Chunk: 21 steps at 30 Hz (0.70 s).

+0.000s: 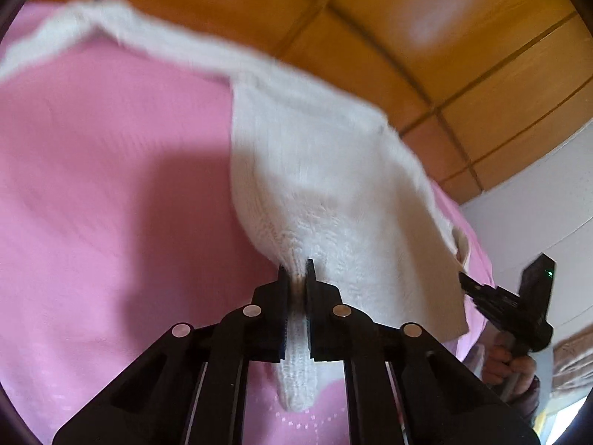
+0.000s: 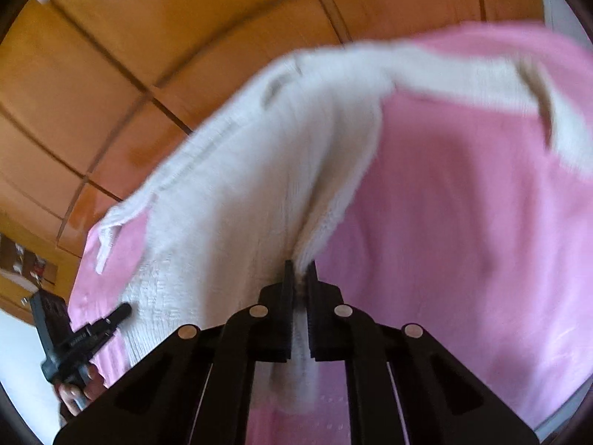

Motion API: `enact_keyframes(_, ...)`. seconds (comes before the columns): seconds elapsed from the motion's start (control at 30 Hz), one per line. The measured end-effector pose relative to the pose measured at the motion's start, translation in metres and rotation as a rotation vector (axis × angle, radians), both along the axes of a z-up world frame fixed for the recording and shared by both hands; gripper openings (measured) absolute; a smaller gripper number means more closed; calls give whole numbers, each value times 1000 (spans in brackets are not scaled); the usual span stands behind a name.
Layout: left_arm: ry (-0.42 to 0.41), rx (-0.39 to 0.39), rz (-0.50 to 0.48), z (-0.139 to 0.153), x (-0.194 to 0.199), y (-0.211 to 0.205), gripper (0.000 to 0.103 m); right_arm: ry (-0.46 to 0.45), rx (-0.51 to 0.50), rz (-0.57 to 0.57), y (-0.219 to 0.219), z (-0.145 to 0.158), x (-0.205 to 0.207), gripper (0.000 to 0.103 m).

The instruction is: Fold small clothes

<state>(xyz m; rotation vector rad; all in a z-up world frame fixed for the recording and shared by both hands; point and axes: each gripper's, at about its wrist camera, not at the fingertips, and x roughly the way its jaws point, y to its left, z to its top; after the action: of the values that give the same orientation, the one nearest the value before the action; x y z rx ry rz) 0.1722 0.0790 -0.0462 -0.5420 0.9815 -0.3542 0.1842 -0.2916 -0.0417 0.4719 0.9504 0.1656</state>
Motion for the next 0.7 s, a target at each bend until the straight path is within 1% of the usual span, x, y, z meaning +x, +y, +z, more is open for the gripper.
enact_keyframes(0.03, -32, 7, 16, 12, -5, 8, 4, -33, -13, 2, -2, 14, -7, 5)
enact_keyframes(0.07, -58, 11, 29, 21, -10, 20, 4, -55, -23, 1, -7, 25, -13, 5)
enact_keyframes(0.1, -79, 12, 38, 30, -15, 27, 3, -97, -36, 2, -11, 42, -22, 5)
enact_keyframes(0.17, -112, 28, 51, 46, -29, 42, 3, -140, -38, 8, -20, 61, -37, 5)
enact_keyframes(0.23, -130, 48, 57, 54, -50, 56, 3, -170, -55, 18, -26, 75, -58, 5)
enact_keyframes(0.3, -127, 61, 65, 54, -69, 64, 3, -173, -97, 29, -31, 76, -83, 4)
enact_keyframes(0.37, -89, 40, 75, 43, -97, 72, 3, -144, -128, 19, -39, 65, -102, 4)
enact_keyframes(0.43, -49, 59, 79, 28, -122, 72, 3, -69, -117, 8, -51, 38, -123, 4)
enact_keyframes(0.5, 8, 51, 80, 9, -143, 71, 3, -2, -119, -6, -56, 12, -133, 4)
enact_keyframes(0.53, 44, 49, 82, -2, -151, 67, 3, 47, -122, -19, -58, -7, -139, 4)
enact_keyframes(0.57, 70, 48, 77, -12, -155, 62, 3, 88, -130, -31, -59, -23, -143, 4)
enact_keyframes(0.6, 79, 54, 74, -15, -155, 58, 3, 122, -135, -47, -61, -38, -146, 4)
enact_keyframes(0.63, 82, 71, 82, -19, -154, 54, 3, 145, -139, -61, -64, -47, -150, 4)
enact_keyframes(0.7, 83, 58, 67, -17, -144, 52, 4, 163, -135, -83, -72, -54, -152, 4)
